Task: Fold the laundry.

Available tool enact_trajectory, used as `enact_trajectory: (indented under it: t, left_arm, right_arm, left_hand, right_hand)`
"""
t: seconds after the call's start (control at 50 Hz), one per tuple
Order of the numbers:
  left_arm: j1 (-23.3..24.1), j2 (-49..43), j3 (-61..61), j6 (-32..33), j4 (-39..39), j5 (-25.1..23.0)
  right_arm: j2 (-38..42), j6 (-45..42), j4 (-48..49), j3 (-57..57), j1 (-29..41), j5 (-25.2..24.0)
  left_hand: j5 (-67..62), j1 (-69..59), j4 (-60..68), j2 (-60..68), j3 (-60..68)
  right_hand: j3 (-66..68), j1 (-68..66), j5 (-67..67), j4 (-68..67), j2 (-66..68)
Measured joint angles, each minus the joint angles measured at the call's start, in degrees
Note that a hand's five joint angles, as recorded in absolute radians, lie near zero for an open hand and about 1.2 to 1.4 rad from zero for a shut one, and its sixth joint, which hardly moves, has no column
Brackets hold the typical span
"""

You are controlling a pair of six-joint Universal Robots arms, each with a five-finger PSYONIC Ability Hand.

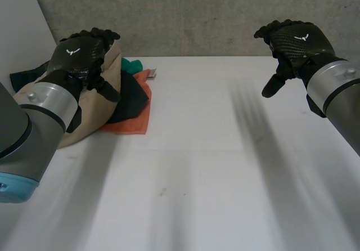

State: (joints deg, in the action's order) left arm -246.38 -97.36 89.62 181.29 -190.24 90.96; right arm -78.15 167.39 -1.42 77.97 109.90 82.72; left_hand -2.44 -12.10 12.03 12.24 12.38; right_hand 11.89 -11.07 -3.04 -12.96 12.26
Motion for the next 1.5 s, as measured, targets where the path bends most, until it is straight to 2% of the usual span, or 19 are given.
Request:
enact_trajectory:
  t: [0.32, 0.4, 0.54, 0.58, 0.62, 0.76, 0.82, 0.92, 0.94, 1.0, 1.16, 1.18, 1.24, 1.32, 1.4, 1.42, 1.5]
  left_arm:
    - [-0.6, -1.1, -1.3, 1.9, -0.6, -0.1]
    - [-2.1, -6.2, -3.8, 7.0, -2.0, -0.1]
    - [-6.8, -20.3, -11.1, 22.0, -7.0, -0.1]
    - [-7.4, -22.0, -11.9, 23.4, -7.7, -0.1]
    - [-10.0, -28.4, -15.4, 27.7, -10.9, -0.3]
    - [-13.0, -39.7, -23.2, 30.8, -15.6, -0.9]
    - [-13.6, -43.5, -26.3, 30.7, -16.2, -1.3]
    - [-14.3, -46.6, -28.7, 30.4, -16.4, -2.6]
    - [-14.4, -47.1, -29.1, 30.3, -16.4, -3.3]
    - [-14.5, -47.3, -29.4, 30.1, -16.5, -4.6]
    - [-13.5, -43.9, -28.4, 29.9, -16.9, -4.5]
    - [-12.3, -39.7, -26.7, 29.3, -17.2, -3.8]
    - [-10.8, -35.3, -24.9, 28.2, -17.5, -3.3]
    - [-4.6, -23.2, -19.2, 23.3, -17.9, -2.9]
    - [2.4, -16.5, -14.0, 19.7, -17.6, -3.3]
    - [2.4, -16.5, -14.0, 19.7, -17.6, -3.3]
    - [13.0, -14.9, -8.7, 17.3, -17.4, -3.6]
  right_arm:
    - [0.1, -0.2, 0.0, 0.2, 0.0, -0.1]
    - [0.1, -0.3, 0.0, 0.4, 0.1, -0.1]
    - [0.1, -0.3, 0.0, 0.5, 0.1, -0.1]
    - [0.1, -0.3, 0.0, 0.5, 0.0, -0.1]
    - [0.1, -0.4, 0.0, 0.5, 0.0, -0.1]
    - [0.2, -0.4, -0.1, 0.7, -0.4, 0.0]
    - [0.2, -0.4, -0.1, 0.8, -1.0, -0.1]
    - [0.2, -0.3, -0.1, 1.0, -1.9, -0.2]
    - [0.2, -0.3, -0.1, 1.0, -2.1, -0.3]
    - [0.2, -0.4, -0.1, 1.2, -2.5, -0.3]
    - [0.2, -0.4, -0.1, 1.2, -2.7, -0.3]
    - [0.2, -0.4, -0.1, 1.2, -2.7, -0.3]
    - [0.2, -0.4, -0.1, 1.1, -2.8, -0.4]
    - [0.1, -0.4, -0.1, 0.9, -2.9, -0.3]
    - [-0.3, -0.4, -0.1, 0.7, -3.0, -0.1]
    - [-0.3, -0.4, -0.1, 0.7, -3.0, -0.1]
    - [-1.3, -0.4, -0.1, 0.5, -3.1, 0.0]
  left_hand:
    - [0.0, 0.0, 0.0, -0.1, 0.0]
    - [0.0, 0.0, 0.0, -0.1, 0.0]
    - [0.0, 0.0, 0.0, -0.1, 0.0]
    - [0.0, 0.0, 0.0, -0.1, 0.0]
    - [0.0, -0.1, 0.0, 0.0, 0.0]
    - [-8.1, -8.8, 8.4, 8.1, 7.9]
    - [-16.8, -19.0, 18.0, 18.0, 17.4]
    - [-25.3, -28.3, 28.6, 28.5, 28.2]
    - [-34.3, -36.8, 39.1, 39.4, 38.5]
    - [-48.8, -45.0, 54.4, 52.6, 53.7]
    - [-51.1, -48.4, 56.3, 55.0, 55.7]
    - [-53.1, -51.8, 56.4, 55.9, 55.7]
    - [-53.2, -52.4, 56.5, 56.0, 55.7]
    - [-53.2, -52.3, 56.5, 56.0, 55.7]
    - [-53.2, -52.3, 56.5, 56.0, 55.7]
    - [-53.2, -52.3, 56.5, 56.0, 55.7]
    - [-53.2, -52.3, 56.5, 56.2, 55.7]
  right_hand:
    - [0.0, 0.0, 0.0, 0.0, 0.0]
    - [0.0, 0.0, 0.0, 0.0, 0.0]
    - [0.0, 0.0, 0.0, 0.0, 0.0]
    - [0.0, 0.0, 0.0, 0.0, 0.0]
    - [0.0, 0.0, 0.0, 0.0, 0.0]
    - [0.0, 0.0, 0.0, 0.0, 0.0]
    - [0.0, 0.0, 0.0, 0.0, 0.0]
    - [0.0, 0.0, 0.0, 0.0, 0.0]
    - [0.0, 0.0, 0.0, 0.0, 0.0]
    - [0.0, 0.0, 0.0, 0.0, 0.0]
    - [0.0, 0.0, 0.0, 0.0, 0.0]
    - [0.0, 0.0, 0.0, 0.0, 0.0]
    - [0.0, 0.0, 0.0, 0.0, 0.0]
    - [0.0, 0.0, 0.0, 0.0, 0.0]
    - [0.0, 0.0, 0.0, 0.0, 0.0]
    - [0.0, 0.0, 0.0, 0.0, 0.0]
    - [0.0, 0.0, 0.0, 0.0, 0.0]
